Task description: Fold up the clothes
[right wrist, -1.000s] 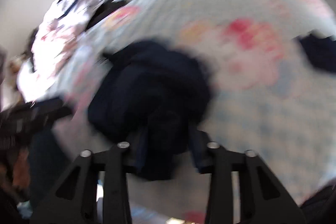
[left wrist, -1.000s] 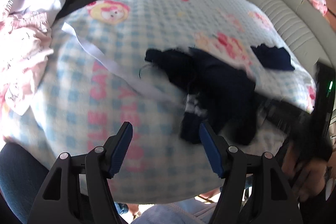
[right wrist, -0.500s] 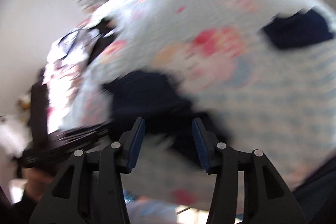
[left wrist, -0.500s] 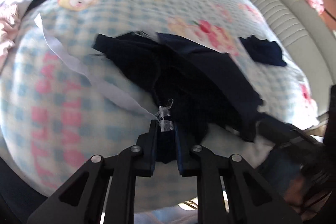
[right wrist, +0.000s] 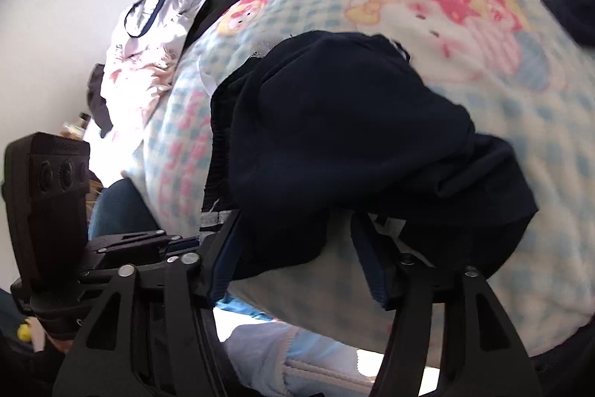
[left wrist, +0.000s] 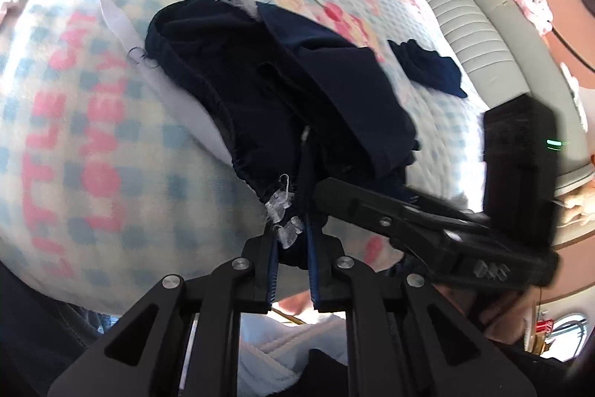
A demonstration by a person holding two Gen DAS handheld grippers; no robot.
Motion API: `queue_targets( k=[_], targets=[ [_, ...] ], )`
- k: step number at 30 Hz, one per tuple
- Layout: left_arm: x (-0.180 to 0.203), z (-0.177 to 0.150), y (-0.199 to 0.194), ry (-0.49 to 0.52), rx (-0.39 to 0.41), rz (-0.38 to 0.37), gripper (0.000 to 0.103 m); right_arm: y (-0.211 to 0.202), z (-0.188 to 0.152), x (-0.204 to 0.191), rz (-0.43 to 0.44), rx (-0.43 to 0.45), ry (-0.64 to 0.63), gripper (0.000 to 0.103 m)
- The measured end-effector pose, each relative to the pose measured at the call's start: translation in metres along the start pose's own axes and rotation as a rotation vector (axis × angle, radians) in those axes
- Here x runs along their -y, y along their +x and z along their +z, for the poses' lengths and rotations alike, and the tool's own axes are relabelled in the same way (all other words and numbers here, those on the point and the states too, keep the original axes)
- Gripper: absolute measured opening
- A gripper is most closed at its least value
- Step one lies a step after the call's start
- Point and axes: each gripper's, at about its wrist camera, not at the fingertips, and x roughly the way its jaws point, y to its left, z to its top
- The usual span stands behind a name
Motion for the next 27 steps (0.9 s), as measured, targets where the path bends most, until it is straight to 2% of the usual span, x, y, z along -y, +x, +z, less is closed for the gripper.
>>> queue_targets(
  k=[1,3,4,5,6,7,8,10,13,17,19,21,23,24,26,27],
  targets=[
    [0.001,0.000,0.000,0.003,0.000,-0.002,0.015,0.003,-0.001,0.007,0.033,-0.008,0.035,0.072],
    [0.003,0.000,-0.001,0.010,-0.001,-0.006,0.016,0.010,-0.001,0.022,0.083,-0.025,0.107,0.071],
    [0.003,0.000,-0.001,0.014,-0.001,-0.008,0.018,0.013,-0.001,0.023,0.145,-0.031,0.119,0.052],
    [0.004,0.000,-0.001,0.017,-0.001,-0.010,0.024,0.015,0.000,0.024,0.207,-0.035,0.129,0.014],
    [0.005,-0.001,-0.001,0.021,-0.001,-0.012,0.031,0.014,0.001,0.021,0.249,-0.021,0.126,0.009],
    [0.006,-0.001,-0.002,0.024,-0.001,-0.014,0.046,0.012,0.003,0.016,0.231,0.004,0.104,0.007],
    [0.007,-0.001,-0.002,0.028,-0.001,-0.016,0.051,0.008,0.006,0.008,0.176,0.030,0.061,0.006],
    [0.008,-0.001,-0.002,0.035,-0.002,-0.020,0.051,-0.005,0.012,0.000,0.084,0.092,0.010,0.005],
    [-0.004,0.007,-0.011,0.005,0.046,0.001,0.051,-0.033,0.021,-0.001,-0.038,0.197,-0.017,0.004],
    [-0.012,0.022,-0.014,-0.008,0.092,0.051,0.051,-0.094,0.026,0.018,-0.211,0.352,-0.023,0.004],
    [-0.009,0.030,-0.009,0.014,0.102,0.089,0.051,-0.116,0.022,0.033,-0.255,0.385,0.010,0.004],
    [0.000,0.038,0.000,0.057,0.106,0.125,0.051,-0.139,0.017,0.049,-0.298,0.416,0.044,0.004],
    [0.018,0.046,0.011,0.155,0.120,0.213,0.050,-0.151,0.009,0.066,-0.331,0.424,0.079,0.005],
    [0.031,0.050,0.019,0.267,0.143,0.340,0.050,-0.157,0.005,0.075,-0.348,0.427,0.096,0.005],
    [0.040,0.059,0.026,0.385,0.148,0.446,0.049,-0.165,0.001,0.099,-0.385,0.393,0.106,0.005],
    [0.036,0.062,0.026,0.413,0.110,0.432,0.049,-0.172,-0.001,0.108,-0.389,0.388,0.110,0.005]
  ],
)
